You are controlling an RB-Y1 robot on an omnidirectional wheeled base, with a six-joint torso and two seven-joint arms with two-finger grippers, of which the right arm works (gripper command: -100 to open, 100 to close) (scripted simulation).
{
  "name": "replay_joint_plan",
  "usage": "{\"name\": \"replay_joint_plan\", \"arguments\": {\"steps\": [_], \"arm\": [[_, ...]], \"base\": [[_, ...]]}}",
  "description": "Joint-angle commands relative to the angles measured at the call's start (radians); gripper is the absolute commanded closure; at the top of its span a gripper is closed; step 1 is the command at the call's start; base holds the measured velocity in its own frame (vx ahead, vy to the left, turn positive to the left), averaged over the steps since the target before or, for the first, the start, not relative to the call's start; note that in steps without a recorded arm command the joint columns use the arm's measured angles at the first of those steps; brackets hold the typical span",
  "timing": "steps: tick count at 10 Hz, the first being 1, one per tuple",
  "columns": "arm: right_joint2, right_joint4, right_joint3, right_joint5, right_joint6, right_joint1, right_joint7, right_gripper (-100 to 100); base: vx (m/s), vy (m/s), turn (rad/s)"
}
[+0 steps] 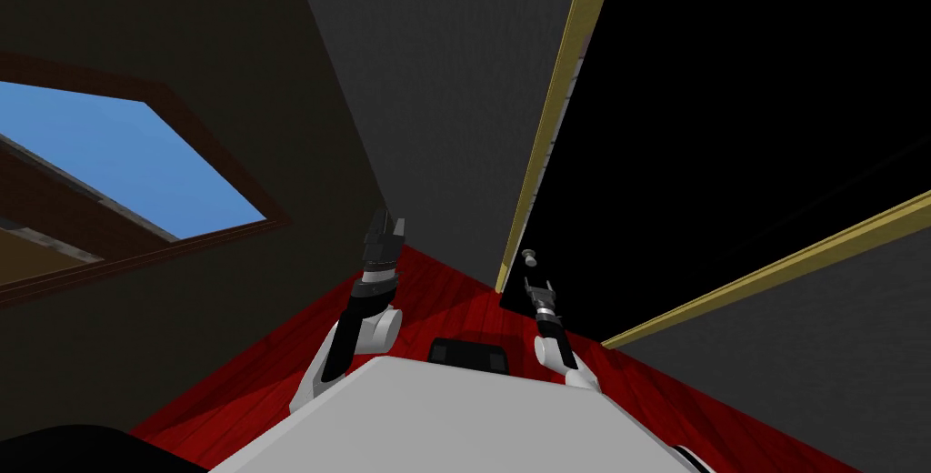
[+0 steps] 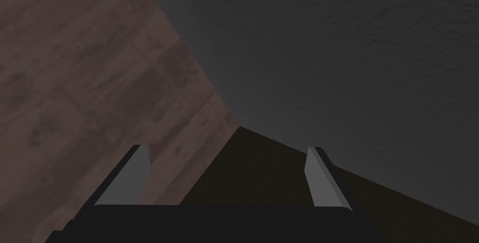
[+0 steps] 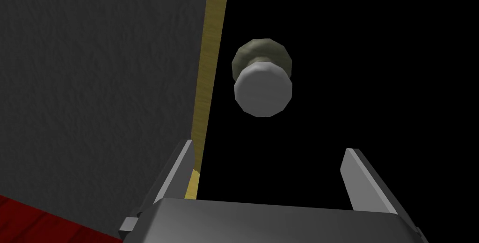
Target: Pull the door open
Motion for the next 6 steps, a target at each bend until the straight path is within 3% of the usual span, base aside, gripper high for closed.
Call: {"name": "replay_joint_plan", "arguments": {"steps": [1, 4, 6], "arm": [[0.003, -0.006, 0.007, -0.015, 0.004, 0.0, -0.045, -100], [0.008, -0.015, 0.021, -0.041, 0.008, 0.0, -0.116, -100], [0.009, -0.015, 0.022, -0.042, 0.008, 0.0, -0.119, -100]], "base": [[-0.046, -0.012, 0.016], [-0.057, -0.019, 0.021], [-0.031, -0.013, 0.008]]}}
